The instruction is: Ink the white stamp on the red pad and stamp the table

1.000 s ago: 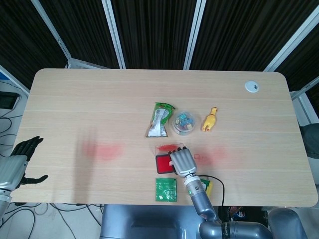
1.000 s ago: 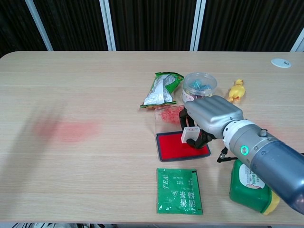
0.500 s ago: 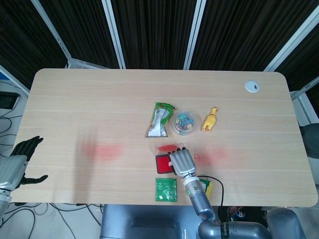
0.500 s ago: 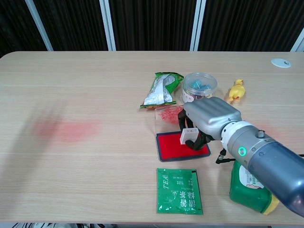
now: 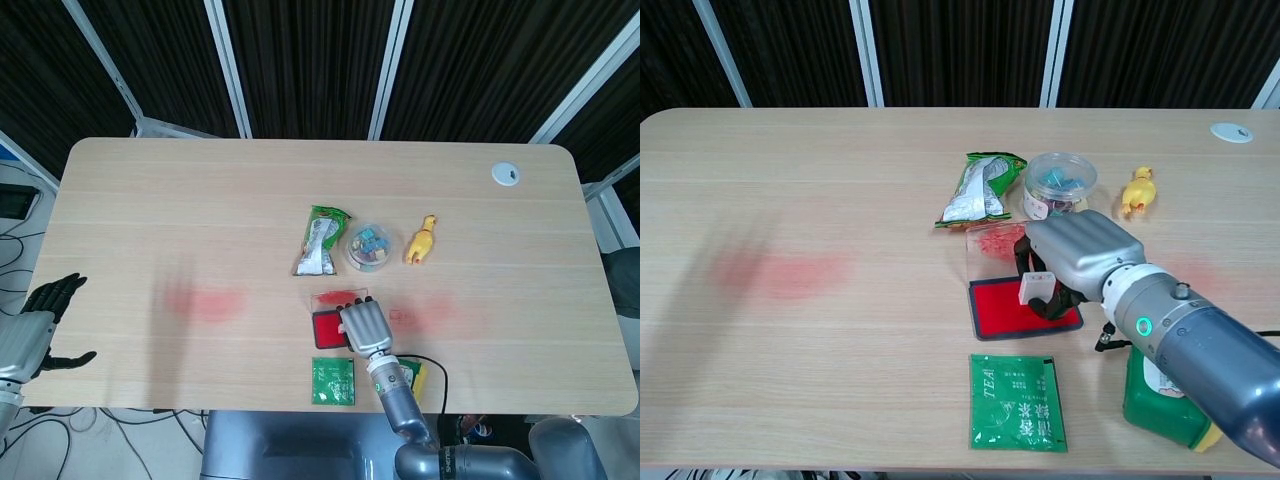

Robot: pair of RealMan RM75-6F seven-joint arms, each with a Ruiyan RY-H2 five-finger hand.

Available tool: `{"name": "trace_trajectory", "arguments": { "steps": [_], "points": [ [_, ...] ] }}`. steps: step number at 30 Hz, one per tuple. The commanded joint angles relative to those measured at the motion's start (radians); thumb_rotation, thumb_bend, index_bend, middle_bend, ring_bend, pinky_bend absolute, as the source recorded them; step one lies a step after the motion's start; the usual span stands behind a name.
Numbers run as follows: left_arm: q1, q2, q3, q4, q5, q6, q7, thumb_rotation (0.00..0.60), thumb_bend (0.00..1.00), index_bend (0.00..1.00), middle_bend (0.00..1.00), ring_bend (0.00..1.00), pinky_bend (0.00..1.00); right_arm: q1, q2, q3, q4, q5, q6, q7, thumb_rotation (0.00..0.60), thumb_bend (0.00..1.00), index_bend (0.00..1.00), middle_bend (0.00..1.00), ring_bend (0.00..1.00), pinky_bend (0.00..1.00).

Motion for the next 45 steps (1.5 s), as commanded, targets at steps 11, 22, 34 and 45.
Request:
{"name": "trace_trajectory", "arguments": {
  "steps": [11, 22, 34, 45],
  "points": [
    [0.0, 0.0, 0.001, -0.001, 0.0, 0.0, 0.0, 0.6, 0.0, 0.0, 0.0, 0.0, 0.0, 0.002, 0.009, 0.025, -0.028, 0.003, 0.013, 0.008, 0.6, 0.47, 0.65, 0.55, 0.44, 0.42],
    [0.0, 0.001, 0.0, -0.002, 0.0, -0.001, -0.001, 0.6, 0.0, 0.0, 0.0, 0.0, 0.0, -0.003, 0.001, 0.01, -0.014, 0.025, 0.007, 0.004, 0.6, 0.47, 0.65, 0.55, 0.44, 0.42],
    [0.001, -0.001, 0.001, -0.002, 0.0, 0.001, 0.005, 0.6, 0.0, 0.0, 0.0, 0.0, 0.0, -0.001, 0.024, 0.019, -0.058, -0.003, 0.031, 0.009, 0.6, 0.47, 0.65, 0.55, 0.44, 0.42],
    [0.004, -0.001, 0.003, 0.0, 0.007, 0.008, 0.005, 0.6, 0.0, 0.0, 0.0, 0.0, 0.0, -0.012, 0.089, 0.022, -0.147, -0.017, 0.069, -0.01, 0.6, 0.47, 0.65, 0.55, 0.44, 0.42]
  ]
}}
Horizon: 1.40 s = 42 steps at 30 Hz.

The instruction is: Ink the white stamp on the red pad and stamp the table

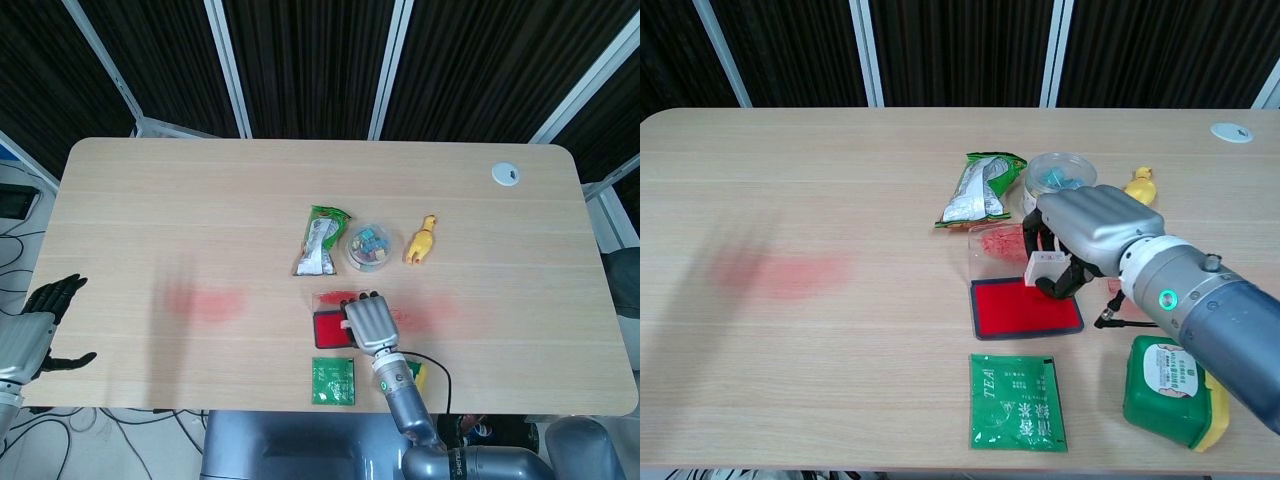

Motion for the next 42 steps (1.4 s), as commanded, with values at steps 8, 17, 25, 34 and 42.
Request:
{"name": "trace_trajectory", "arguments": {
  "steps": [8, 17, 25, 34, 42],
  "points": [
    [0.004, -0.001, 0.002, -0.002, 0.001, 0.006, 0.005, 0.6, 0.0, 0.0, 0.0, 0.0, 0.0, -0.038, 0.068, -0.014, -0.008, 0.036, 0.016, 0.018, 0.6, 0.47, 0.65, 0.54, 0.44, 0.42],
    [0.006, -0.002, 0.002, -0.003, -0.003, 0.007, 0.009, 0.6, 0.0, 0.0, 0.0, 0.0, 0.0, -0.053, 0.078, -0.018, 0.022, 0.048, 0.006, 0.058, 0.6, 0.45, 0.65, 0.51, 0.42, 0.42],
    [0.006, -0.003, 0.0, -0.005, -0.012, 0.004, 0.02, 0.6, 0.0, 0.0, 0.0, 0.0, 0.0, -0.052, 0.065, -0.015, 0.066, 0.058, -0.015, 0.085, 0.6, 0.39, 0.65, 0.48, 0.4, 0.42],
    [0.006, -0.006, -0.001, -0.008, -0.021, 0.001, 0.032, 0.6, 0.0, 0.0, 0.0, 0.0, 0.0, -0.05, 0.062, -0.011, 0.094, 0.065, -0.031, 0.098, 0.6, 0.39, 0.65, 0.48, 0.4, 0.42],
    [0.007, -0.006, -0.001, -0.011, -0.025, -0.002, 0.035, 0.6, 0.0, 0.0, 0.0, 0.0, 0.0, -0.045, 0.066, -0.004, 0.099, 0.091, -0.036, 0.077, 0.6, 0.39, 0.65, 0.48, 0.4, 0.42]
  ]
}}
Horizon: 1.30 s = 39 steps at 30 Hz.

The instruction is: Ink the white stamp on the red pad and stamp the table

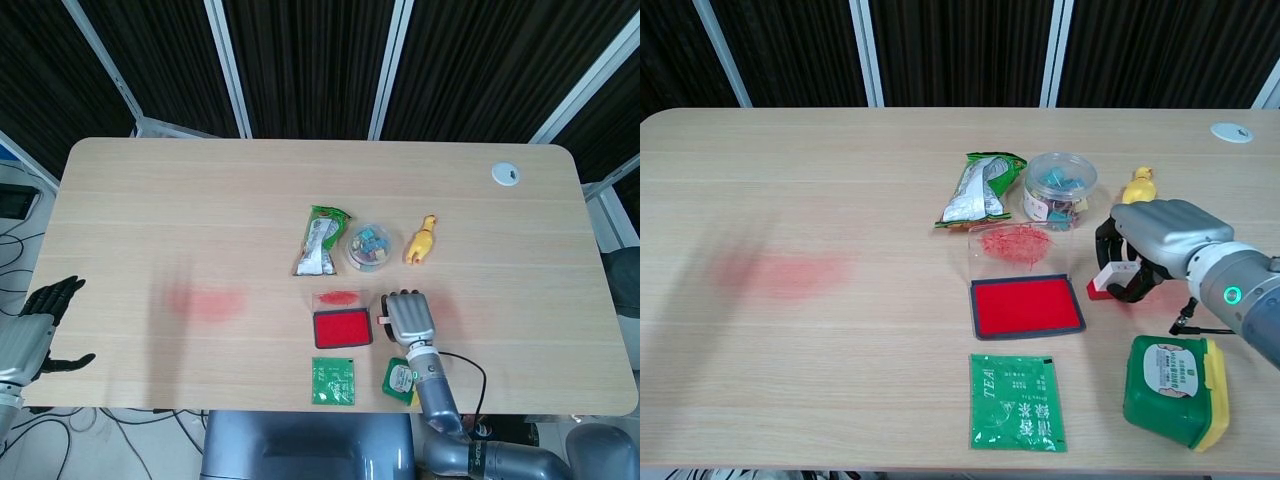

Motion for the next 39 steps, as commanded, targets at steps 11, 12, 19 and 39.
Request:
{"name": "trace_trajectory", "arguments": {
  "steps": [11, 12, 19, 39],
  "points": [
    [0.0, 0.002, 0.0, -0.002, 0.0, -0.002, -0.003, 0.6, 0.0, 0.0, 0.0, 0.0, 0.0, 0.019, 0.008, 0.014, -0.033, 0.044, 0.006, -0.061, 0.6, 0.39, 0.65, 0.48, 0.4, 0.42],
    [0.0, 0.002, 0.0, -0.002, 0.0, -0.002, -0.003, 0.6, 0.0, 0.0, 0.0, 0.0, 0.0, 0.02, 0.009, 0.015, -0.037, 0.048, 0.007, -0.069, 0.6, 0.39, 0.65, 0.48, 0.4, 0.42],
    [-0.001, 0.003, 0.001, -0.002, 0.003, -0.004, -0.006, 0.6, 0.0, 0.0, 0.0, 0.0, 0.0, 0.043, 0.026, 0.032, -0.087, 0.119, 0.021, -0.153, 0.6, 0.39, 0.65, 0.48, 0.4, 0.42],
    [-0.002, 0.004, 0.0, -0.004, -0.002, -0.009, -0.006, 0.6, 0.0, 0.0, 0.0, 0.0, 0.0, 0.098, 0.043, 0.045, -0.136, 0.282, 0.05, -0.269, 0.6, 0.37, 0.62, 0.46, 0.38, 0.42]
  ]
}}
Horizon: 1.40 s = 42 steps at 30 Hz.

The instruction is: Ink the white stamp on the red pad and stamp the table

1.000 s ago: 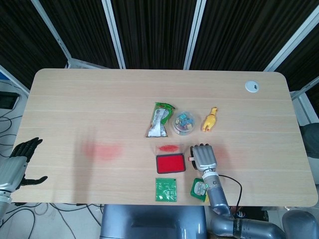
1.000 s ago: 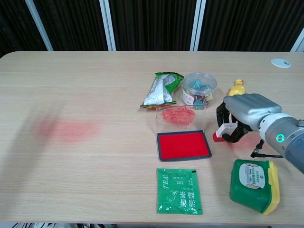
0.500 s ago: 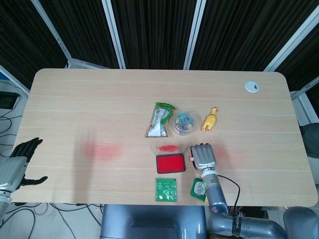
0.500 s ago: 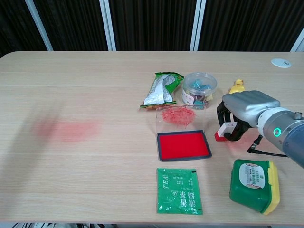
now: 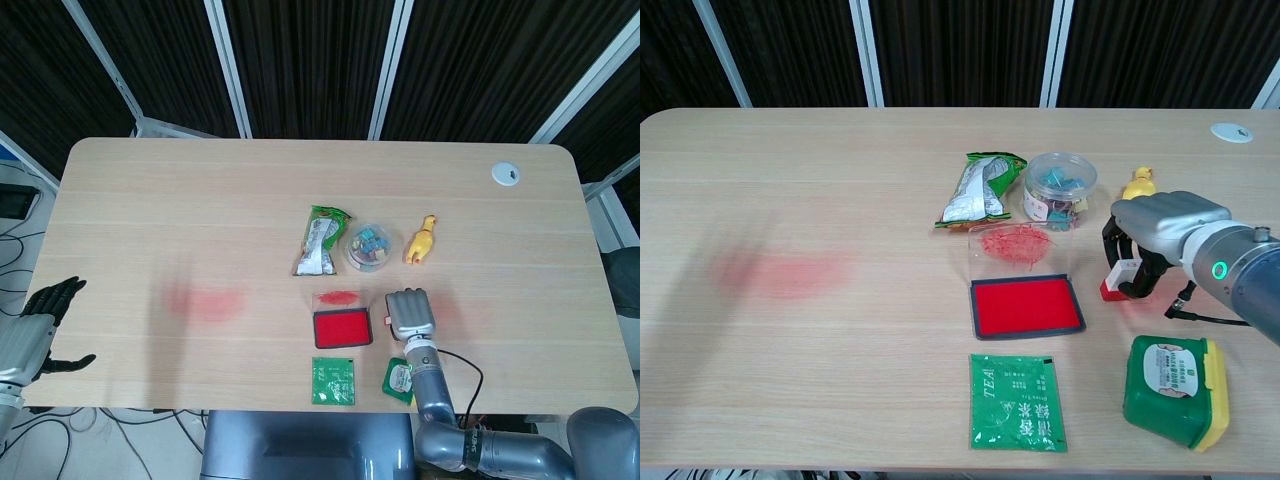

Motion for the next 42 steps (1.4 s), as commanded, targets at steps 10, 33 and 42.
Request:
{"name": "trace_trajectory", "arguments": {
  "steps": [10, 33, 42],
  "points": [
    [-0.001, 0.002, 0.0, -0.001, 0.0, -0.002, -0.005, 0.6, 0.0, 0.0, 0.0, 0.0, 0.0, 0.022, 0.0, -0.008, -0.001, 0.043, 0.014, -0.014, 0.6, 0.36, 0.6, 0.44, 0.37, 0.42],
    [0.0, 0.004, 0.0, 0.0, 0.004, 0.0, -0.013, 0.6, 0.0, 0.0, 0.0, 0.0, 0.0, 0.051, -0.005, -0.029, 0.0, 0.054, 0.031, -0.009, 0.6, 0.32, 0.47, 0.37, 0.34, 0.42],
    [-0.001, 0.004, 0.0, 0.001, 0.004, -0.001, -0.013, 0.6, 0.0, 0.0, 0.0, 0.0, 0.0, 0.056, 0.004, -0.04, -0.018, 0.049, 0.047, -0.021, 0.6, 0.22, 0.18, 0.23, 0.23, 0.36]
  ]
}}
